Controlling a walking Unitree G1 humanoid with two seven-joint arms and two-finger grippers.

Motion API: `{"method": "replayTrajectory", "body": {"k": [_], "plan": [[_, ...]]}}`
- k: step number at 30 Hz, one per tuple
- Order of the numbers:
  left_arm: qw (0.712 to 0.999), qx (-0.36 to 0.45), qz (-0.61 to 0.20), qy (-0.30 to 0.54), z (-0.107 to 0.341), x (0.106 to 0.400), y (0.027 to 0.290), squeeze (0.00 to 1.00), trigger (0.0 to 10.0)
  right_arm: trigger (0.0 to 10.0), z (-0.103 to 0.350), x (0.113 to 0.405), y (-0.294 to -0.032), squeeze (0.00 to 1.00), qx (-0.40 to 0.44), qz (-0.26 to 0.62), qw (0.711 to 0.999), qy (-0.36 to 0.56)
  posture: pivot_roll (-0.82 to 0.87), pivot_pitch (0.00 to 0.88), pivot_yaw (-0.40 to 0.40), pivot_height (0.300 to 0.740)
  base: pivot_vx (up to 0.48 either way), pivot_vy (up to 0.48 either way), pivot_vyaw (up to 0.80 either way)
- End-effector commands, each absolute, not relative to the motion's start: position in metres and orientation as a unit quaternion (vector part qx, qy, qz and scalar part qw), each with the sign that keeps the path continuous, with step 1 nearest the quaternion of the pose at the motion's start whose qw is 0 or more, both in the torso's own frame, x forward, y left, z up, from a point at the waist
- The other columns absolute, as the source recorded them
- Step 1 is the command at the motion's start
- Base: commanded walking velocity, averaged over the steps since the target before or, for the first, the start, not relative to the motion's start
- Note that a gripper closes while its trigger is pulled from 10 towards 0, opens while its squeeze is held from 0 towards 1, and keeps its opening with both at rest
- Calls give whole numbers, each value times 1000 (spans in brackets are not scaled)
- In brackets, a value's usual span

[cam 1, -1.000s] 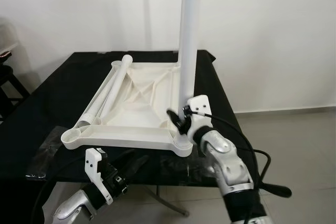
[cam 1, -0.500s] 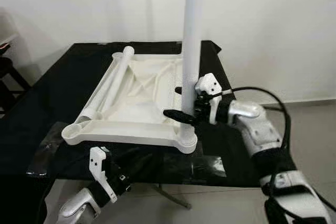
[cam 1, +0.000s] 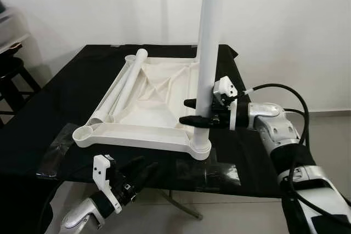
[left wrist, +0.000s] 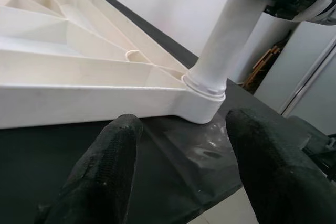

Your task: Building children table

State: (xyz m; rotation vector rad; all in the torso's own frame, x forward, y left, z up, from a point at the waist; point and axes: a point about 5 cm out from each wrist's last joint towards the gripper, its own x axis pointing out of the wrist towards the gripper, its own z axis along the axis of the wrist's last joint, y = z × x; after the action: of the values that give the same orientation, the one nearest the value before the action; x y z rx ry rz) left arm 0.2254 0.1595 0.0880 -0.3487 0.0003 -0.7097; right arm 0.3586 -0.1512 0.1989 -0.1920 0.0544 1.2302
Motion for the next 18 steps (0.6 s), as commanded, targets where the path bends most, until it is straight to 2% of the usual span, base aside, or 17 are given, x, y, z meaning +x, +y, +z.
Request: {"method": "replayTrajectory", "body": {"k": [1,3,4,5,8,9,10,11,12,13,14,15,17,18], "plan": [[924,-164,-345,9,87,222,165,0,10000,0,179,352,-157,0,-74,558,825,37,50,0,33,740,0,0,0],[924,-164,-345,9,87,222,165,0,10000,0,179,352,-157,0,-74,558,825,37,50,0,33,740,0,0,0],[924,-164,-346,11,87,222,166,0,10000,0,175,350,-160,0,-72,539,838,36,47,0,39,740,0,0,0],[924,-164,-346,11,87,222,166,0,10000,0,175,350,-160,0,-72,539,838,36,47,0,39,740,0,0,0],[923,-165,-348,10,87,221,165,0,10000,0,151,333,-151,0,-50,439,895,69,43,0,19,740,0,0,0],[923,-165,-348,10,87,221,165,0,10000,0,151,333,-151,0,-50,439,895,69,43,0,19,740,0,0,0],[924,-164,-347,9,88,220,165,0,10000,0,140,329,-141,0,-25,340,937,81,39,0,14,740,0,0,0],[924,-164,-347,9,88,220,165,0,10000,0,140,329,-141,0,-25,340,937,81,39,0,14,740,0,0,0],[924,-164,-344,7,88,219,165,0,10000,0,127,321,-136,0,-4,219,971,93,34,0,13,740,0,0,0],[924,-164,-344,7,88,219,165,0,10000,0,127,321,-136,0,-4,219,971,93,34,0,13,740,0,0,0],[925,-164,-343,6,88,219,165,0,10000,0,120,315,-135,0,8,131,986,103,34,0,13,740,0,0,0],[925,-164,-343,6,88,219,165,0,10000,0,120,315,-135,0,8,131,986,103,34,0,13,740,0,0,0],[925,-164,-343,4,89,219,164,0,10000,0,112,301,-112,0,14,104,989,104,36,0,12,740,0,0,0],[925,-164,-343,4,89,219,164,0,10000,0,112,301,-112,0,14,104,989,104,36,0,12,740,0,0,0]]}}
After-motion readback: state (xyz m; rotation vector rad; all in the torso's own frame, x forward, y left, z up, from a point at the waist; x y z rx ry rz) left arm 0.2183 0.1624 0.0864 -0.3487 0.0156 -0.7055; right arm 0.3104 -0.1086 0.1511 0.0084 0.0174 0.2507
